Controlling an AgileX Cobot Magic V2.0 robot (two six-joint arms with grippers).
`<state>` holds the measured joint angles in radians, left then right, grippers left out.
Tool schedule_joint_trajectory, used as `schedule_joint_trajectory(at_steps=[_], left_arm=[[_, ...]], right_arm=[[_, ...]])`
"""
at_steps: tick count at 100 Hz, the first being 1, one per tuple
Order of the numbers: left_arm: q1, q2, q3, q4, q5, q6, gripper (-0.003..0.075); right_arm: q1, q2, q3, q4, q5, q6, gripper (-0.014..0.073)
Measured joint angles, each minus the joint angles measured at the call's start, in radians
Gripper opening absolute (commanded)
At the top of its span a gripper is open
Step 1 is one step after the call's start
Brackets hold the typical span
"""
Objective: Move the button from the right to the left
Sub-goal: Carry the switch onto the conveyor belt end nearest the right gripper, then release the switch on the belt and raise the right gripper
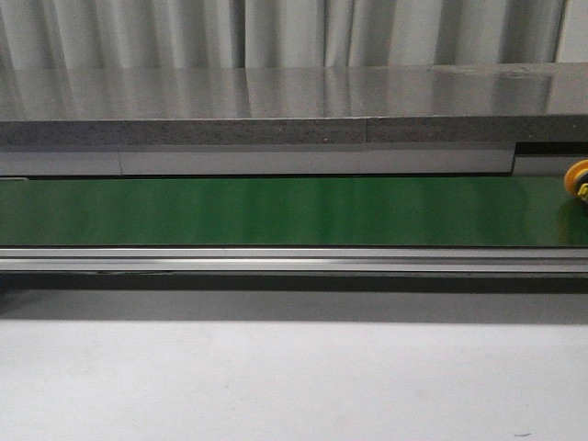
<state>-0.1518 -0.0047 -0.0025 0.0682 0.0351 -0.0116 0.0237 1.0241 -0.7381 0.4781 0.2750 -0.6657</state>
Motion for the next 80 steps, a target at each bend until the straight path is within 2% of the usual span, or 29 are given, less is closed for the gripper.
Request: schedule_joint_trajectory(at_steps=[10, 24, 39, 57, 73, 80], left_arm=[[0.0, 0.0, 0.0, 0.0, 0.0, 0.0, 0.0005], [0.0, 0.0, 0.0, 0.0, 0.0, 0.0, 0.0005], [0.0, 0.0, 0.0, 0.0, 0.0, 0.0, 0.0005], [0.0, 0.0, 0.0, 0.0, 0.0, 0.0, 0.0005], [0.0, 0.0, 0.0, 0.0, 0.0, 0.0, 0.0005], [0.0, 0.0, 0.0, 0.0, 0.0, 0.0, 0.0005]], right_arm=[[0.044, -0.119, 0.109, 0.0, -0.092, 0.0, 0.0549], [0.071, -0.28, 0.237, 0.011, -0.136, 0.0, 0.0545], [0.074, -0.464, 0.323, 0.024, -0.14, 0.0, 0.0488], [0.074, -0.653, 0.396, 0.026, -0.121, 0.0, 0.0486], [0.074, -0.747, 0.455, 0.026, -0.117, 0.0, 0.0484], [0.074, -0.765, 0.464, 0.026, -0.117, 0.0, 0.0454]])
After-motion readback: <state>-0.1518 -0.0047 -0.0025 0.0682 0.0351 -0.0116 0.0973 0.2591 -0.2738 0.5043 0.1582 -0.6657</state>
